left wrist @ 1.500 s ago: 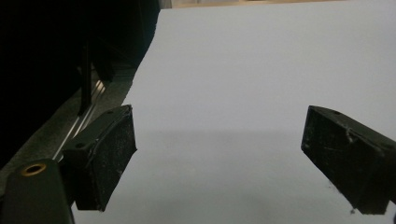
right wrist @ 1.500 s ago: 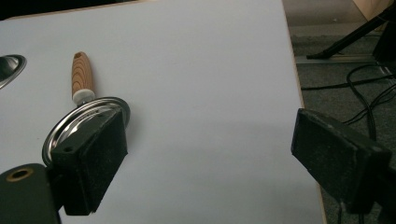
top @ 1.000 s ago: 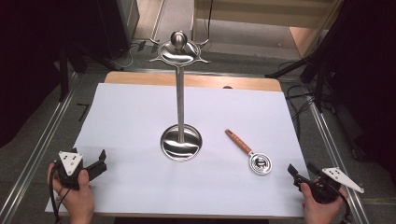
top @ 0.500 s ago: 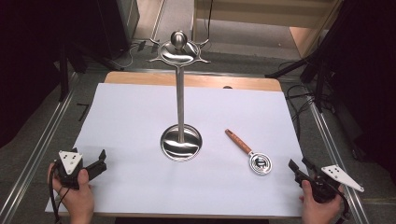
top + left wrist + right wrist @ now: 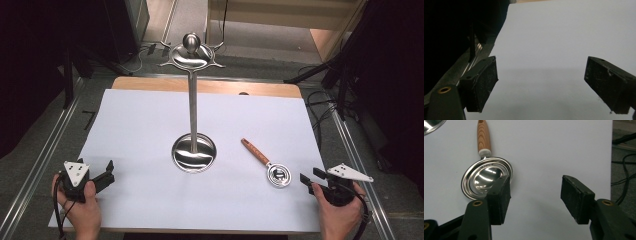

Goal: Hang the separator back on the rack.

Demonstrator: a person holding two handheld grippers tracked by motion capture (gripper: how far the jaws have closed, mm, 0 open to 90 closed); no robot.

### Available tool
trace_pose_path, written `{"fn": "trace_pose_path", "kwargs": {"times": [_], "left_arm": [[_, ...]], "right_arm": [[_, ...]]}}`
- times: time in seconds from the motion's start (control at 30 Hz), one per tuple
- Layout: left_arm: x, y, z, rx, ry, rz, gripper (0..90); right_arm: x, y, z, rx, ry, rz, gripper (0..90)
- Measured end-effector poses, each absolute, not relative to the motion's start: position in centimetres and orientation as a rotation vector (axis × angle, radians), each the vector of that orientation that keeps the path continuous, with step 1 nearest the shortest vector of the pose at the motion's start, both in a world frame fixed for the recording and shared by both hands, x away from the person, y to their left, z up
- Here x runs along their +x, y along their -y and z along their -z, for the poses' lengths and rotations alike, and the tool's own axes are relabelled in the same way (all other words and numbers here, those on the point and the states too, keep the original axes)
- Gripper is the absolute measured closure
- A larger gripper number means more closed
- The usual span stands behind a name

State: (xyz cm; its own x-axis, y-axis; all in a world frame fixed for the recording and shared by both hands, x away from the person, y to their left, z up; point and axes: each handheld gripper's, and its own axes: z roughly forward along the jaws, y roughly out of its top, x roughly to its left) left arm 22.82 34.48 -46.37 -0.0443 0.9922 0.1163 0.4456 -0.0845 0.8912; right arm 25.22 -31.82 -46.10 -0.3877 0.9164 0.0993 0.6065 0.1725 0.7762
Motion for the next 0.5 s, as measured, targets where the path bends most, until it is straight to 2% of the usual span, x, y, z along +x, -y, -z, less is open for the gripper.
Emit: {"fn": "trace_pose_path", "kwargs": {"times": [0.33, 0.5], "left_arm": [[22.8, -34.5, 46.4, 1.587, -1.541, -1.086, 12.4], [22.6, -34.5, 46.4, 1.578, -1.53, -1.094, 12.6]], "right_arm": [[28.1, 29.7, 44.9, 1.363, -2.258, -0.92, 44.8], [29.2, 28.0, 43.9, 1.312, -2.315, -0.874, 41.9]]}}
